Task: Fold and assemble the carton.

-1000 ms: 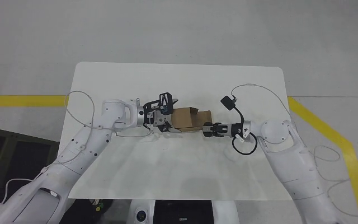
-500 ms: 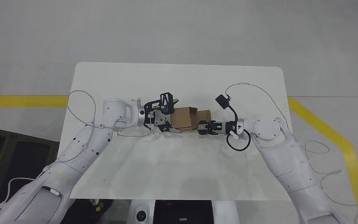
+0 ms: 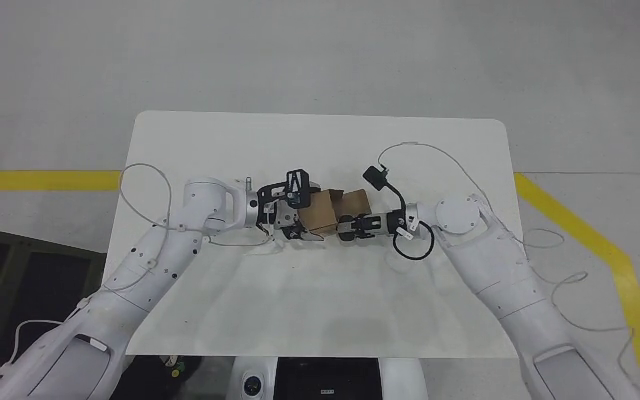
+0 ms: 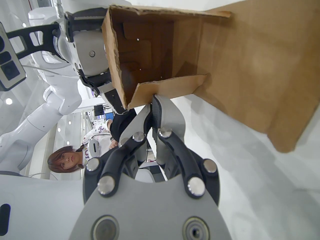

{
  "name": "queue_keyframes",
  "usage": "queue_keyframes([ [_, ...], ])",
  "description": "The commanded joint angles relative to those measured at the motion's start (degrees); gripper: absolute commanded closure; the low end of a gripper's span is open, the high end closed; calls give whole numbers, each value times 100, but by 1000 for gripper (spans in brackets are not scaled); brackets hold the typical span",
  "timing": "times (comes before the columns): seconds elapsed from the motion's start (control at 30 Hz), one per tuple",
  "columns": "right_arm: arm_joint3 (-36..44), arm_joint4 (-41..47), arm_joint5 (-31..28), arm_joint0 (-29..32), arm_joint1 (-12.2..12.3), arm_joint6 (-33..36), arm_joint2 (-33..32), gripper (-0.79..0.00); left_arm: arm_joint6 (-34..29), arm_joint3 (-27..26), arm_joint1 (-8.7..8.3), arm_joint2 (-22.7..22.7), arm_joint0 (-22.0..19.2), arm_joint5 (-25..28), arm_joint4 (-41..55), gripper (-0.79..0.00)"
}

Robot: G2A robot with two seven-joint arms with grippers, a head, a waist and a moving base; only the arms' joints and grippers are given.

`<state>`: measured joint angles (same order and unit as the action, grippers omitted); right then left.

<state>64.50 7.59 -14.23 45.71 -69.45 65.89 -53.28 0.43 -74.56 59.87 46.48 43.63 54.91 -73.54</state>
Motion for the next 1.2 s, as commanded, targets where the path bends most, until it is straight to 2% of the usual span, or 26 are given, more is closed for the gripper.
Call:
queue_keyframes([
  [0.0,-113,61,-55,-72,-21,22,32,0,28,-19,-2,25,13,-30,-59,-785],
  [0.37,17,-4,-28,14,108,123,-279,0,290,-110,-114,553,200,-321,-159,-785],
  [0.57,36,-98,-88,-14,153,16,-405,0,-64,-173,-166,718,356,-232,-35,-785],
  [0.8,-235,-181,-172,-282,115,-31,-311,0,-407,-490,-204,754,582,-153,-85,-785],
  [1.03,-453,-110,-258,-415,53,-55,-162,0,-532,-495,-200,964,556,-345,385,-785],
  [1.17,-533,-43,-322,-453,27,-52,-112,0,-652,-543,-208,1050,529,-271,572,-785],
])
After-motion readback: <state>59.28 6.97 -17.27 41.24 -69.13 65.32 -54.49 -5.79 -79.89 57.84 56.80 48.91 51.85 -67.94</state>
